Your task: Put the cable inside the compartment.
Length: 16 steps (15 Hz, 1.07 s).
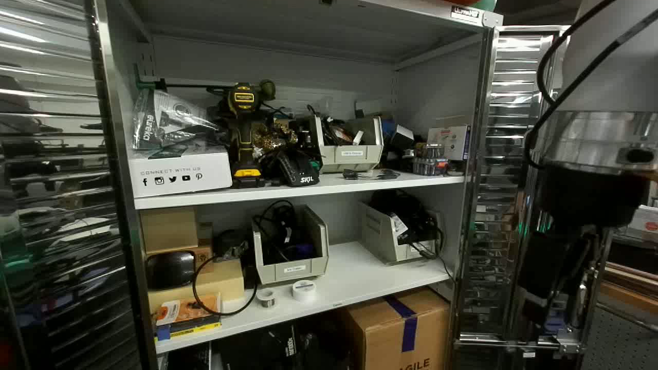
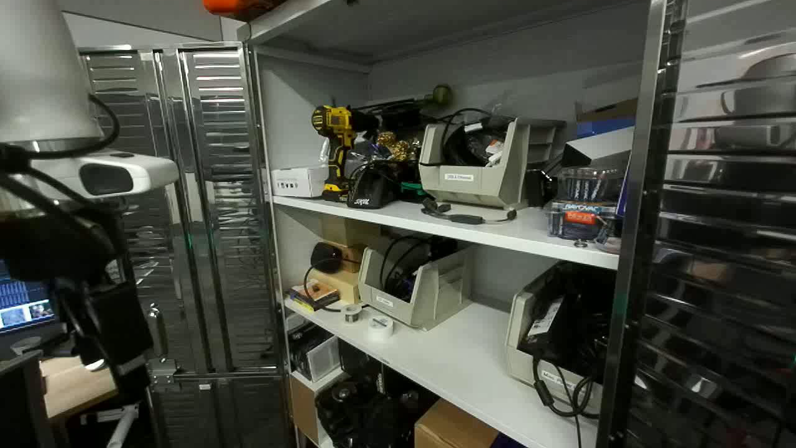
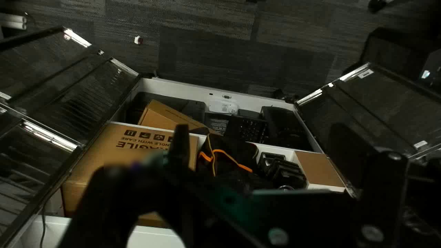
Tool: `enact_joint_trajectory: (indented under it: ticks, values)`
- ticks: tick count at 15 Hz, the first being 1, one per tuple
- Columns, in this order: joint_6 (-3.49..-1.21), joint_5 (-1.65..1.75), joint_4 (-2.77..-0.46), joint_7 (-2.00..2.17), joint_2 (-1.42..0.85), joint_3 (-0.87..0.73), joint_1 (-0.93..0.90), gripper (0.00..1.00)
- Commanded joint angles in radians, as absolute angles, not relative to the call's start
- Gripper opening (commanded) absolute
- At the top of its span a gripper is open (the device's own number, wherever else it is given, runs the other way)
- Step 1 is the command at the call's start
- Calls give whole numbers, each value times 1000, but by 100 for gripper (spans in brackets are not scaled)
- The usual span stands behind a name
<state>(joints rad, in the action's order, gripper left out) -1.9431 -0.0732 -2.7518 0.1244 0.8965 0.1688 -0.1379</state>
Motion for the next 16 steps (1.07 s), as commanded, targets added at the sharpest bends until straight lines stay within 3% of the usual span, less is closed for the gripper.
enact_joint_trajectory:
  ticks: [1, 9, 16]
  values:
    - [-1941, -72, -2749, 125, 896, 168, -139, 100]
    - [-1966, -67, -2718, 119, 848, 152, -119, 100]
    - [-2017, 17, -2452, -46, 546, 45, -70, 100]
